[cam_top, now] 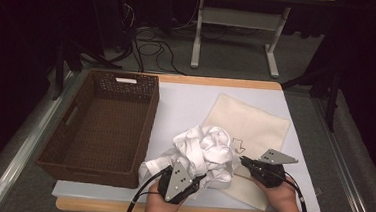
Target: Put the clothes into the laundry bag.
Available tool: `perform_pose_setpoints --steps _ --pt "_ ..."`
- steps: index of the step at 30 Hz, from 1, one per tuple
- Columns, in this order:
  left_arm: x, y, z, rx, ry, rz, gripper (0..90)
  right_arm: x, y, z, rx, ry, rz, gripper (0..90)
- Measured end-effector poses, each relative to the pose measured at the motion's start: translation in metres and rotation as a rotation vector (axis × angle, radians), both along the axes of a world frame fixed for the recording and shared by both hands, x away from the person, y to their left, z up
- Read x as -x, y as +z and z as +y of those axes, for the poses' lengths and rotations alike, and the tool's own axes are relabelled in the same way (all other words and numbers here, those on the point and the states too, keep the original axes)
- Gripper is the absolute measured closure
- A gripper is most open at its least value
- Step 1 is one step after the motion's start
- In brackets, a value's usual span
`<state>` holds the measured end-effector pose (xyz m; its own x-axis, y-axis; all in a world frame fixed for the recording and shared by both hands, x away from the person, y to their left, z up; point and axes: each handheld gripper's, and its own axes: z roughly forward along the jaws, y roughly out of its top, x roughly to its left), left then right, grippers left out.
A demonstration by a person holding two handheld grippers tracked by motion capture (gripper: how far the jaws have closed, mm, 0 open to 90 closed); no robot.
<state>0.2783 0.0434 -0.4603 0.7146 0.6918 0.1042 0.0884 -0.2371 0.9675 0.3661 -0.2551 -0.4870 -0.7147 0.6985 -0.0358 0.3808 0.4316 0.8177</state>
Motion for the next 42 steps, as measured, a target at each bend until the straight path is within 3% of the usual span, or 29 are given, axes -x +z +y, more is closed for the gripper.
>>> perform_pose_setpoints --steps 10,11,12,14,22,26,29,30,31,33,35,39,42 --pt "-0.008 -0.010 -0.032 -0.043 -0.009 0.017 68.4 0.007 0.020 -0.003 -0.113 -0.018 -0.059 89.3" --pt "-0.012 -0.015 -0.040 -0.064 -0.022 0.027 68.4 0.008 0.023 -0.005 -0.135 -0.023 -0.076 89.3" --pt "-0.012 -0.015 -0.040 -0.064 -0.022 0.027 68.3 0.008 0.023 -0.005 -0.135 -0.023 -0.076 89.3" --pt "-0.017 -0.024 -0.050 -0.104 -0.034 0.045 68.4 0.009 0.027 -0.006 -0.154 -0.022 -0.088 89.3" --pt "-0.035 -0.039 -0.065 -0.136 -0.034 0.105 68.3 0.010 0.027 -0.007 -0.166 -0.026 -0.099 89.3" --pt "-0.045 -0.051 -0.074 -0.173 -0.036 0.173 68.1 0.012 0.031 -0.007 -0.181 -0.022 -0.112 89.4" --pt "-0.052 -0.053 -0.075 -0.163 -0.035 0.245 67.7 0.014 0.031 -0.006 -0.183 -0.017 -0.113 89.4" --pt "-0.052 -0.053 -0.075 -0.163 -0.035 0.245 67.5 0.014 0.031 -0.006 -0.183 -0.017 -0.113 89.4" --pt "-0.058 -0.053 -0.075 -0.163 -0.041 0.292 67.2 0.014 0.031 -0.006 -0.194 -0.013 -0.108 89.5" --pt "-0.060 -0.052 -0.075 -0.165 -0.046 0.307 66.0 0.014 0.032 -0.005 -0.196 -0.012 -0.110 89.5" --pt "-0.058 -0.050 -0.075 -0.159 -0.043 0.307 59.4 0.013 0.031 -0.005 -0.191 -0.009 -0.116 89.4" --pt "-0.049 -0.045 -0.073 -0.139 -0.041 0.296 32.8 0.014 0.031 -0.007 -0.192 -0.016 -0.108 89.4" --pt "-0.036 -0.040 -0.072 -0.171 -0.016 0.265 18.5 0.014 0.031 -0.007 -0.189 -0.015 -0.112 89.4"
